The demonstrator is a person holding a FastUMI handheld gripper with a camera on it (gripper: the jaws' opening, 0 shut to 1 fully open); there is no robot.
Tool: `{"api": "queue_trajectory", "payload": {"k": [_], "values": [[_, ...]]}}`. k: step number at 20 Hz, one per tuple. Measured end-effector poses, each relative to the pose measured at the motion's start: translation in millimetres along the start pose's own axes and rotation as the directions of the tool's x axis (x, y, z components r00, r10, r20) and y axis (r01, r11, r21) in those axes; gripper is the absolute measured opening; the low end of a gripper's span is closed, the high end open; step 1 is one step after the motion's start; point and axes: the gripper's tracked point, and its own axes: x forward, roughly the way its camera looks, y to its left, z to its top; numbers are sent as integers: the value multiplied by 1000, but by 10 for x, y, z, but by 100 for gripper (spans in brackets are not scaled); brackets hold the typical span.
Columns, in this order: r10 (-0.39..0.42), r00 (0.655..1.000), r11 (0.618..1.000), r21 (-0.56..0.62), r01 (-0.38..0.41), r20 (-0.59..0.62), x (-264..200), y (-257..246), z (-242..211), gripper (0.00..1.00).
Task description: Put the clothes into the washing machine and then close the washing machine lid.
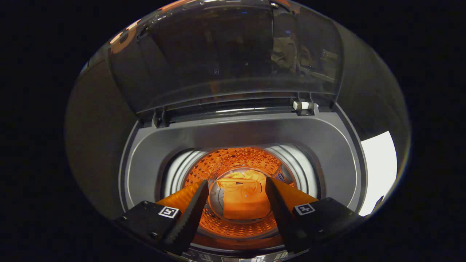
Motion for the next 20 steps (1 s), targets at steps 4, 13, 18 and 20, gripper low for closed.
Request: {"api": "queue_trajectory", "payload": {"k": [4,13,18,20], "values": [[16,995,1000,-4,-16,100,-397,124,210,99],[73,900,996,-72,-46,430,-1822,634,1268,99],[97,817,994,-103,-47,569,-2323,802,1980,98],[98,798,993,-112,-38,595,-2341,829,2276,99]]}}
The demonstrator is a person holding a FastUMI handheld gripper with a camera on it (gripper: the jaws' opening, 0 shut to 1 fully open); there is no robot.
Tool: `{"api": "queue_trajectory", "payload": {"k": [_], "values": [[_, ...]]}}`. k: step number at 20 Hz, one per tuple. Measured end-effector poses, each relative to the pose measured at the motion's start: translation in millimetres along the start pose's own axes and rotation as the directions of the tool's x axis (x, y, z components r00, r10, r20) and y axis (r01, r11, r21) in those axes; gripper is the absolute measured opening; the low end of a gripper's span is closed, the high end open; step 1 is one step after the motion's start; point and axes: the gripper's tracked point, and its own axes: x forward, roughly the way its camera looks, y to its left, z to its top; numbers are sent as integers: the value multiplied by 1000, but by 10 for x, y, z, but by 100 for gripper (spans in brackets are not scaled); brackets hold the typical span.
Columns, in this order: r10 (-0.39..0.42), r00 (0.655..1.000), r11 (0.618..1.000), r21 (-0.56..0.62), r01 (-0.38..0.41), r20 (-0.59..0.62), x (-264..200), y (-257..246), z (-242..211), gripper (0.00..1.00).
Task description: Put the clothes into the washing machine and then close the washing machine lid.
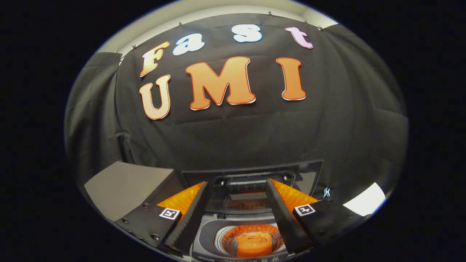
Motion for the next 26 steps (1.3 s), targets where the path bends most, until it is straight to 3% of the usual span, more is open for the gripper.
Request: {"api": "queue_trajectory", "payload": {"k": [4,6,15,22,26], "values": [[-31,999,998,-48,32,19,541,-98,310,99],[-37,999,999,-16,37,5,824,-117,354,99],[-72,995,992,-106,64,-69,1579,-219,269,98],[-106,973,993,-76,92,-206,1829,-329,-195,99],[-88,983,993,-88,74,-161,1830,-295,-154,98]]}}
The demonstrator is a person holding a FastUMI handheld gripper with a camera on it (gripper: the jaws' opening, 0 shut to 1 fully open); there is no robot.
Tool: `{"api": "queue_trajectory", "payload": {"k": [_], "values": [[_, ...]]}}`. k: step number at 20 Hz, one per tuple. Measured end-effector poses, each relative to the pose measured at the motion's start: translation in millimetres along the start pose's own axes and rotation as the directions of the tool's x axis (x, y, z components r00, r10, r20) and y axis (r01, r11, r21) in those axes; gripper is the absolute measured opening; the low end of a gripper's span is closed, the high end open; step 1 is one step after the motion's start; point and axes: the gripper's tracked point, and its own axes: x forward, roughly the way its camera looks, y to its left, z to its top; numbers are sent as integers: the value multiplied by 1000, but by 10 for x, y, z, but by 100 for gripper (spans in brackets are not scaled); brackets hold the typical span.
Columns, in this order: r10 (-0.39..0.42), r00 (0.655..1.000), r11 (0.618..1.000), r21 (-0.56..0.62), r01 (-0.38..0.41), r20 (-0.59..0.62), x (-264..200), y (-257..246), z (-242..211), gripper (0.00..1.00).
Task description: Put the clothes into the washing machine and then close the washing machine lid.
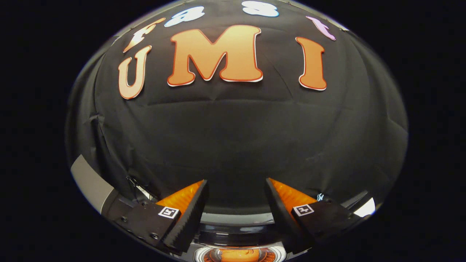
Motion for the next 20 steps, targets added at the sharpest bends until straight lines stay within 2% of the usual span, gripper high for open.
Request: {"api": "queue_trajectory", "payload": {"k": [7,20], "values": [[5,999,1000,-7,-5,40,-48,4,23,98],[-8,999,1000,14,7,50,-669,17,-314,98]]}}
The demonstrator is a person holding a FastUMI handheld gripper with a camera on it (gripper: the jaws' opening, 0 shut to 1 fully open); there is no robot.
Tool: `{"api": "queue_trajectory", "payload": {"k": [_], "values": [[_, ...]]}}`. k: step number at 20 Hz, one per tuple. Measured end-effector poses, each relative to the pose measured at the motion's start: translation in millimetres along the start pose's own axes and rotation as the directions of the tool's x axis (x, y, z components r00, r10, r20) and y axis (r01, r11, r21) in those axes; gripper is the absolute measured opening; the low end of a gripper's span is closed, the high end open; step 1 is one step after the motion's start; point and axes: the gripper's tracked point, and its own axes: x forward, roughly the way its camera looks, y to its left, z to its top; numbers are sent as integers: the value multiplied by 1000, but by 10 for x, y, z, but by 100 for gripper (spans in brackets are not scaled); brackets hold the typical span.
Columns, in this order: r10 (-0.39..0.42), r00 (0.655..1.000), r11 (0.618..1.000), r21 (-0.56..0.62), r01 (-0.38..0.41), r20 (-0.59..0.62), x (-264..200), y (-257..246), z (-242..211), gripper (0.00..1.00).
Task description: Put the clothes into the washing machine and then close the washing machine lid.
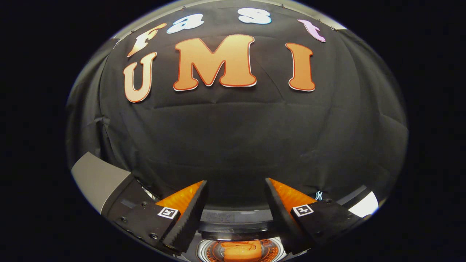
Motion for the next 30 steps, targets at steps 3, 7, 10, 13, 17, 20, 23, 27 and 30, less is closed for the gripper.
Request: {"api": "queue_trajectory", "payload": {"k": [3,7,10,13,17,20,23,27,30], "values": [[1,1000,1000,-1,0,17,-166,13,-89,98],[2,1000,1000,-1,-2,18,-300,13,-193,98],[-4,1000,1000,2,4,22,-386,14,-261,98],[-6,1000,1000,5,6,19,-488,28,-366,98],[8,1000,1000,10,-8,-14,-611,76,-640,98],[25,998,999,31,-24,-52,-734,91,-908,98],[28,994,998,59,-22,-109,-849,69,-1230,98],[22,990,997,80,-11,-137,-939,39,-1400,98],[21,992,996,86,-11,-123,-1030,23,-1334,97]]}}
